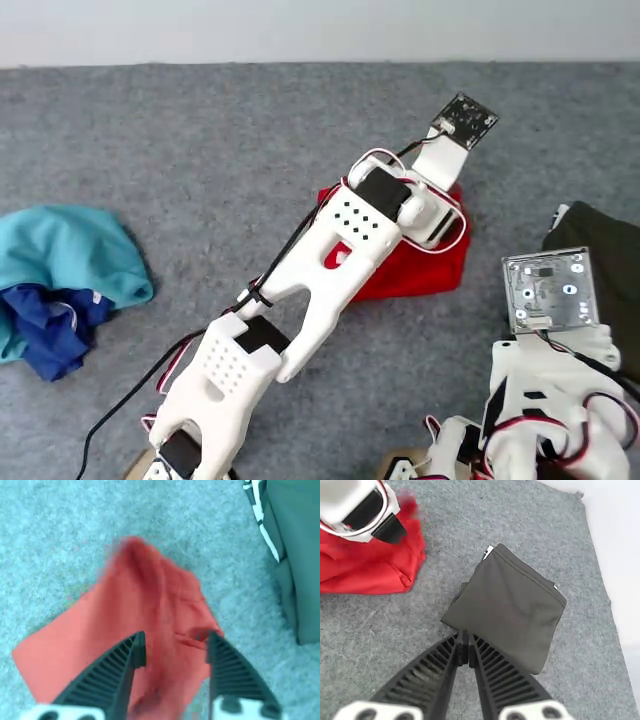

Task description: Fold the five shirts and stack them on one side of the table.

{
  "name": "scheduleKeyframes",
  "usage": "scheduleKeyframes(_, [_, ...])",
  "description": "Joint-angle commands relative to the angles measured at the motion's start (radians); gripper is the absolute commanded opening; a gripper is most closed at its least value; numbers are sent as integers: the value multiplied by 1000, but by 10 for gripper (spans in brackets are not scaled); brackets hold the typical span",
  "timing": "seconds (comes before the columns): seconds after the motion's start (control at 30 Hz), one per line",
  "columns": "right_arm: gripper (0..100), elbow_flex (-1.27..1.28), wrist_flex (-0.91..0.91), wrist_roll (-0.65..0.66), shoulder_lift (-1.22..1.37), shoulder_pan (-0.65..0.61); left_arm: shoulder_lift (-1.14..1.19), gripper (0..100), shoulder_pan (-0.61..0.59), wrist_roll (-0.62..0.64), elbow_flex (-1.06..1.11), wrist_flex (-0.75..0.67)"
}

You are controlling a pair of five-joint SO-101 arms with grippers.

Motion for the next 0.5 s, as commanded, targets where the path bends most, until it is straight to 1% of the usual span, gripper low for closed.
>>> scheduleKeyframes(0.0, [11,-2,35,-3,-1,12,-29,227,-20,5,-44,-8])
scheduleKeyframes(0.17, [11,-2,35,-5,-2,12,-20,219,-98,3,-177,135])
scheduleKeyframes(0.23, [11,-2,35,-8,-2,12,-15,170,-137,-6,-219,181])
scheduleKeyframes(0.37, [11,-2,35,-8,-2,12,12,45,-187,-89,-183,218])
scheduleKeyframes(0.47, [11,-2,35,-8,-2,12,68,17,-170,-152,-163,299])
